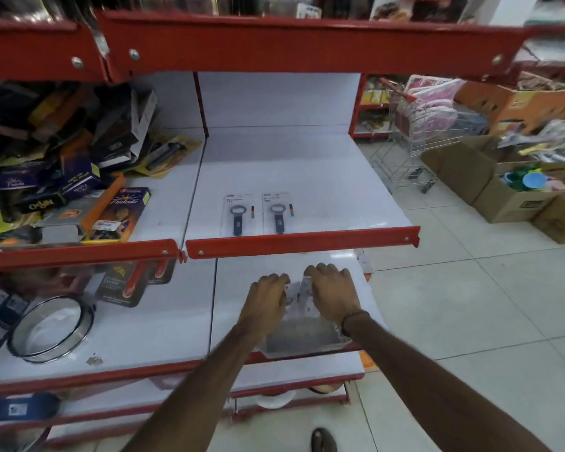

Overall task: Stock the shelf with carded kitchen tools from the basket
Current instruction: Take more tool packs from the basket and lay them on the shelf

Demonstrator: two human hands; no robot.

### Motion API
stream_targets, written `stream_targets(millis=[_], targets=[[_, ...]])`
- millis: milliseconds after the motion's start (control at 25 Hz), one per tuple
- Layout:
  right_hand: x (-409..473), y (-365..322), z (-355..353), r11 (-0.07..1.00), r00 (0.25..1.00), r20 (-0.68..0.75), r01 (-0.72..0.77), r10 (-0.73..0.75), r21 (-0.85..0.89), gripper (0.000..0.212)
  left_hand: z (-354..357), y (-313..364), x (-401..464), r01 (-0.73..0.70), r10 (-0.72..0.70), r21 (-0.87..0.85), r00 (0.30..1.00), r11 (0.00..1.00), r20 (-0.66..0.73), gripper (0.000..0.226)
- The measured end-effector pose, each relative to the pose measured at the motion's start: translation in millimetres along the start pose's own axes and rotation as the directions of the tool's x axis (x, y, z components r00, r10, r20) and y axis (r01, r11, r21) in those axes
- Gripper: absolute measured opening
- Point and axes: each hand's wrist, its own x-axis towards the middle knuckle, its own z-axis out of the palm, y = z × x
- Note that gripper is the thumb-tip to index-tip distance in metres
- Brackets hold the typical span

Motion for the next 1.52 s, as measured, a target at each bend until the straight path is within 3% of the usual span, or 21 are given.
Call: stream_targets(millis=[120,280,360,480,680,1080,1200,1400,1520], targets=[[-8.5,8.2,-40.2,1.0,0.987,-0.158,-0.019,0.016,-0.018,0.035,-39.0,18.8,-4.3,-0.121,0.132,0.076,0.978,0.99,-0.162,0.023],[3.8,12.7,-101.3,0.999,0.939,-0.34,0.032,-0.045,-0.044,0.028,-102.9,57.9,6.4,-0.262,0.289,0.122,0.879,0.957,-0.38,0.027],[18.0,16.6,-132.1,0.999,0.908,-0.416,0.037,-0.043,-0.021,0.027,-133.5,75.6,25.3,-0.276,0.296,0.11,0.85,0.955,-0.435,0.029],[47.7,32.2,-172.9,1.0,0.87,-0.493,-0.001,-0.005,-0.013,0.027,-165.2,96.5,64.8,-0.214,0.181,-0.017,0.865,0.977,-0.469,0.029],[101.4,66.8,-203.9,0.996,0.884,-0.459,-0.072,0.09,0.057,0.041,-172.2,107.9,135.4,-0.087,0.066,-0.04,0.926,0.995,-0.372,0.025],[169.1,94.9,-171.4,0.995,0.936,-0.34,-0.069,0.091,0.077,0.03,-124.0,89.2,199.0,0.018,-0.049,-0.114,0.962,0.993,-0.269,0.018],[176.2,93.8,-165.6,0.994,0.955,-0.284,-0.065,0.087,0.084,0.029,-108.8,81.9,203.2,0.057,-0.069,-0.074,0.983,0.996,-0.171,0.019],[165.7,87.9,-141.8,0.995,0.981,-0.186,-0.041,0.057,0.092,0.025,-103.9,79.0,203.1,0.08,-0.078,0.007,0.985,0.997,-0.154,0.026],[160.4,89.3,-135.8,0.997,0.989,-0.128,-0.071,0.066,-0.028,0.037,-118.9,65.9,196.0,0.082,-0.073,0.13,0.995,0.988,-0.069,0.04]])
